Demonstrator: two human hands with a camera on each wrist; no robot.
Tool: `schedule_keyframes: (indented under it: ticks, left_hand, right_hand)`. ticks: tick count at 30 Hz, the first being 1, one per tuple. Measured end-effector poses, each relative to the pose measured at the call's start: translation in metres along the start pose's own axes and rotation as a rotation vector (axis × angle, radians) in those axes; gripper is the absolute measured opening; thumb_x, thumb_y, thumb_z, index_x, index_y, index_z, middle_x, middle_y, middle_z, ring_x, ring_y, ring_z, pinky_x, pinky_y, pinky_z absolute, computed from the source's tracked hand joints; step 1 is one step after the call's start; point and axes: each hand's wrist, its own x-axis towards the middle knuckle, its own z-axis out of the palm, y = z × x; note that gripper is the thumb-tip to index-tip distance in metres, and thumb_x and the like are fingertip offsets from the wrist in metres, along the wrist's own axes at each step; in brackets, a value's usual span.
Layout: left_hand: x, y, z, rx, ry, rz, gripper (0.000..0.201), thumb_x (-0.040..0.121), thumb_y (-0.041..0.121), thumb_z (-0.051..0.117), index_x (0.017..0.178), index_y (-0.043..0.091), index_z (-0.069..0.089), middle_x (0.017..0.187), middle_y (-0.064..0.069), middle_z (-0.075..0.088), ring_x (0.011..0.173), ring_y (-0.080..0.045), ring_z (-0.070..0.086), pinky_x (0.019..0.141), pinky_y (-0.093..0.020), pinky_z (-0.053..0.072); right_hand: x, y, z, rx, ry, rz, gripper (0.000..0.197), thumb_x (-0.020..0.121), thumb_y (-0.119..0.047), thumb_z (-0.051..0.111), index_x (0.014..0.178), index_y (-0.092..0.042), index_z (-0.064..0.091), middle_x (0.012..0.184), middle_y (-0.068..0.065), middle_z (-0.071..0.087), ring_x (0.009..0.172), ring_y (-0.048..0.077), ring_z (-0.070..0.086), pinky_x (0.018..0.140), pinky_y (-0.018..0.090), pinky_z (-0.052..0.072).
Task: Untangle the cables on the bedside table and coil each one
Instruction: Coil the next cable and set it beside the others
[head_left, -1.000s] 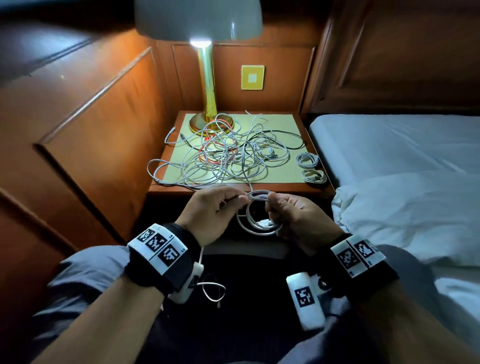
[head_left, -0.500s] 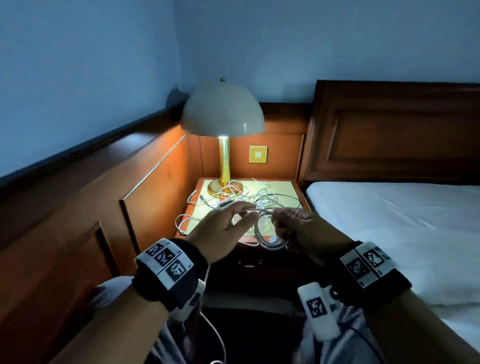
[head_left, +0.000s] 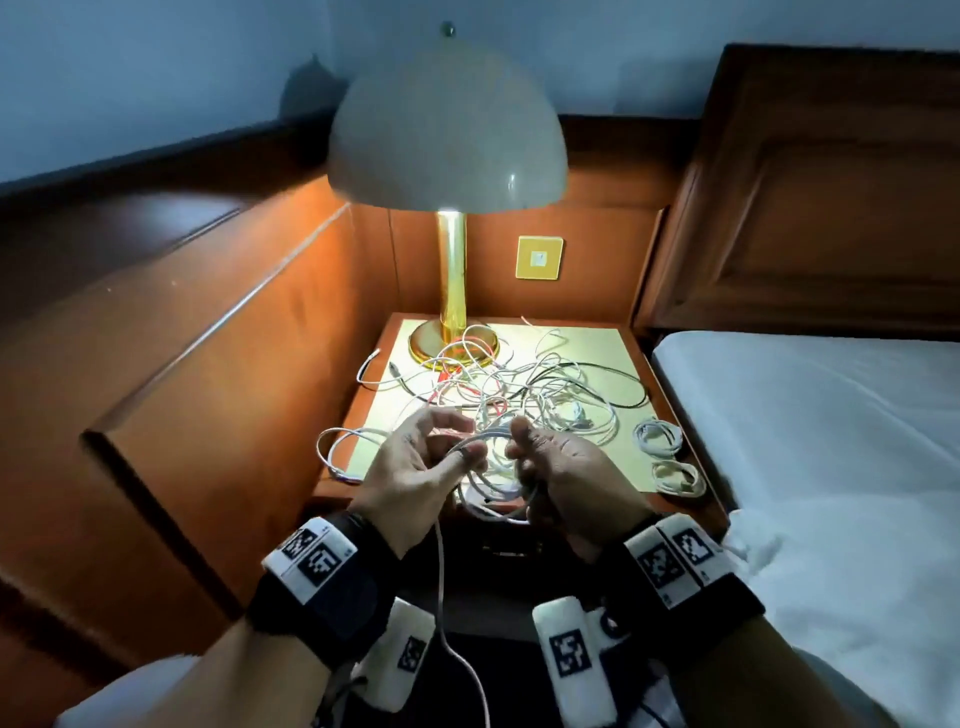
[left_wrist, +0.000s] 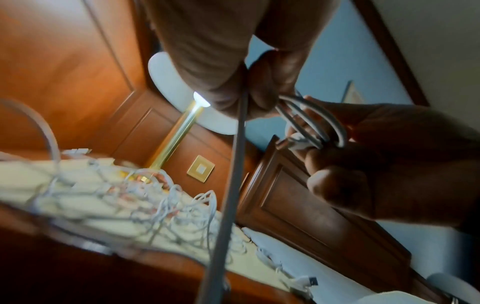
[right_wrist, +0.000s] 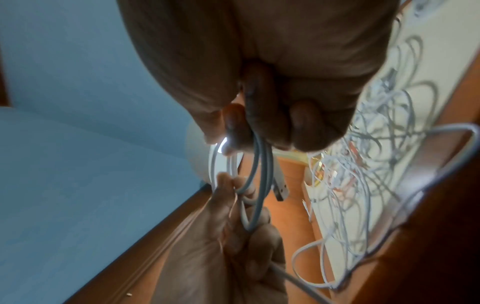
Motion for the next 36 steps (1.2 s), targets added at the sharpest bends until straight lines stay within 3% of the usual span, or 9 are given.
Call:
schedule_keyframes:
  ticks: [4,9,13,16,18,21,23,29,36]
  left_hand:
    - [0.020,-0.028,-0.016,-0.139,0.097,-0.113,0.020,0.086,0.009,0.072,0.090,0.010,0.053,0.068,-0.010,0.064,0.045,-0.011,0.046,0.043,-0.020,0.040]
    - [0.042,-0.029,-0.060,-0.215,0.127,-0.241,0.020,0.077,0.020,0.076,0.084,0.017,0.058,0.068,-0.011,0.059,0.039,-0.007,0.031,0.038,-0.019,0.024]
    - [0.038,-0.044,-0.076,-0.169,0.174,-0.292,0.038,0.071,0.035,0.086,0.091,0.019,0.057,0.096,-0.043,0.055,0.037,-0.007,0.031,0.037,-0.019,0.030]
    - [0.034,-0.053,-0.069,-0.147,0.262,-0.293,0.062,0.068,0.046,0.087,0.105,0.012,0.050,0.088,-0.033,0.057,0.035,-0.003,0.037,0.037,-0.019,0.034]
    - [0.036,-0.055,-0.061,-0.117,0.335,-0.254,0.059,0.073,0.036,0.086,0.110,0.008,0.049,0.082,-0.019,0.060,0.041,-0.003,0.049,0.044,-0.016,0.040]
    - [0.041,-0.060,-0.054,-0.011,0.393,-0.156,0.048,0.074,0.020,0.086,0.108,0.005,0.054,0.094,-0.017,0.067,0.075,-0.018,0.069,0.072,-0.027,0.056]
    - [0.040,-0.062,-0.048,0.069,0.383,-0.102,0.033,0.079,0.013,0.081,0.103,0.005,0.061,0.096,-0.014,0.070,0.088,-0.023,0.069,0.082,-0.030,0.055]
    - [0.024,-0.065,-0.029,0.109,0.259,-0.042,0.020,0.086,-0.005,0.071,0.094,0.012,0.067,0.081,0.005,0.073,0.077,-0.009,0.068,0.077,-0.021,0.052]
    - [0.021,-0.061,-0.020,0.078,0.177,-0.017,0.014,0.081,0.019,0.068,0.094,0.015,0.068,0.088,-0.004,0.075,0.083,-0.019,0.072,0.084,-0.034,0.056]
  right_hand:
    - [0.045,0.030,0.013,-0.012,-0.012,0.013,0.059,0.069,-0.069,0.067,0.081,-0.012,0.060,0.053,-0.005,0.045,0.044,0.011,0.037,0.045,0.025,0.028]
    - [0.096,0.027,0.035,0.064,-0.092,-0.002,0.032,0.094,-0.041,0.058,0.073,-0.016,0.056,0.055,-0.002,0.037,0.042,0.009,0.030,0.039,0.021,0.027]
    - [0.118,0.037,0.050,0.094,-0.071,0.034,0.038,0.101,-0.037,0.052,0.069,-0.017,0.050,0.055,0.000,0.031,0.042,0.010,0.025,0.039,0.021,0.023]
    - [0.123,0.039,0.058,0.107,-0.081,0.039,0.041,0.104,-0.035,0.048,0.066,-0.018,0.045,0.052,-0.003,0.032,0.041,0.009,0.025,0.039,0.021,0.023]
    - [0.122,0.037,0.059,0.084,-0.069,0.012,0.044,0.105,-0.033,0.046,0.064,-0.018,0.042,0.051,-0.003,0.031,0.039,0.007,0.026,0.037,0.019,0.024]
    - [0.115,0.033,0.052,0.031,-0.044,0.009,0.043,0.105,-0.032,0.044,0.066,-0.014,0.043,0.053,0.002,0.033,0.039,0.009,0.028,0.037,0.019,0.024]
    - [0.108,0.031,0.043,0.040,-0.061,0.038,0.041,0.105,-0.032,0.043,0.070,-0.012,0.047,0.051,0.002,0.037,0.041,0.012,0.025,0.038,0.019,0.021]
    - [0.080,0.039,0.016,0.038,-0.080,0.204,0.035,0.106,-0.034,0.042,0.098,-0.007,0.061,0.054,0.000,0.046,0.054,0.018,0.031,0.045,0.026,0.021]
    - [0.060,0.028,0.014,-0.102,-0.034,0.066,0.038,0.103,-0.042,0.044,0.077,-0.015,0.054,0.055,-0.003,0.039,0.048,0.012,0.034,0.045,0.022,0.027]
